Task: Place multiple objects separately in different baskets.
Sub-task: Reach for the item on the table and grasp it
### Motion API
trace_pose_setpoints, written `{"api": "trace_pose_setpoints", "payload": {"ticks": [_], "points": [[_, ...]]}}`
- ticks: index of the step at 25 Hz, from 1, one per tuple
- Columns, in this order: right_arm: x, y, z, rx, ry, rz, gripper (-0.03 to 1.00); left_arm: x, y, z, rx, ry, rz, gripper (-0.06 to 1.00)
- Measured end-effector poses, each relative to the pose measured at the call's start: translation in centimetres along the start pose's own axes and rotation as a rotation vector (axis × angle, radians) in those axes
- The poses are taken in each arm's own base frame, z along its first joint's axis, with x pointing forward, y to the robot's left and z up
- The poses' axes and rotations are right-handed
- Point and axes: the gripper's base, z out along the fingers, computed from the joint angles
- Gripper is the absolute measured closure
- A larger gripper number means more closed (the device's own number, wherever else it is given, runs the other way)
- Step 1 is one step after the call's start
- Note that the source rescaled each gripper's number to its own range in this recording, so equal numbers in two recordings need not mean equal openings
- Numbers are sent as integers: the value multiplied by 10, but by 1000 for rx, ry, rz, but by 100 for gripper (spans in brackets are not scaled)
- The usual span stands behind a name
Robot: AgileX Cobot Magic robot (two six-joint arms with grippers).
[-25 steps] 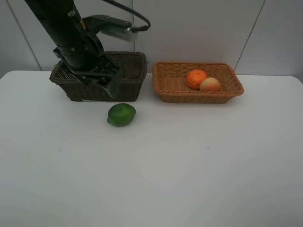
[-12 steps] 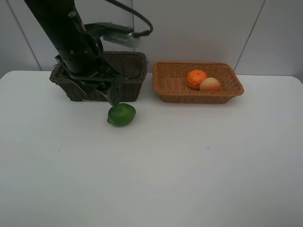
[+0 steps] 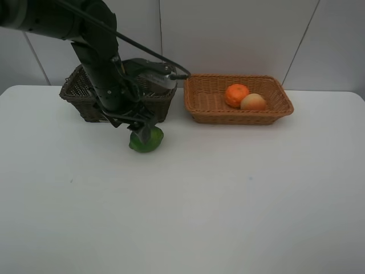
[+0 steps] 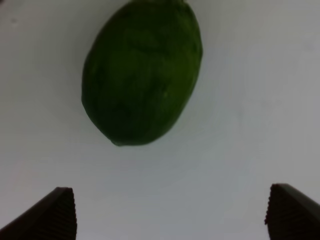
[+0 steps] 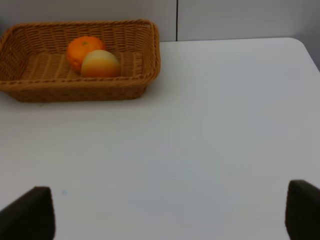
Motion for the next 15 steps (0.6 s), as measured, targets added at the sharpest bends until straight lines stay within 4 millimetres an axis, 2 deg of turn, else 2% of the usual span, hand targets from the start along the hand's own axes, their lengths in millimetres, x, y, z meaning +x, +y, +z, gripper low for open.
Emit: {"api": "trace_pose_setpoints", "payload": {"ticks": [6, 15], "points": [[0, 0, 0, 0, 0, 0, -3, -8, 3, 2, -33, -79, 89, -3], [0, 0, 0, 0, 0, 0, -3, -9, 2, 23, -32, -81, 196, -3]]}}
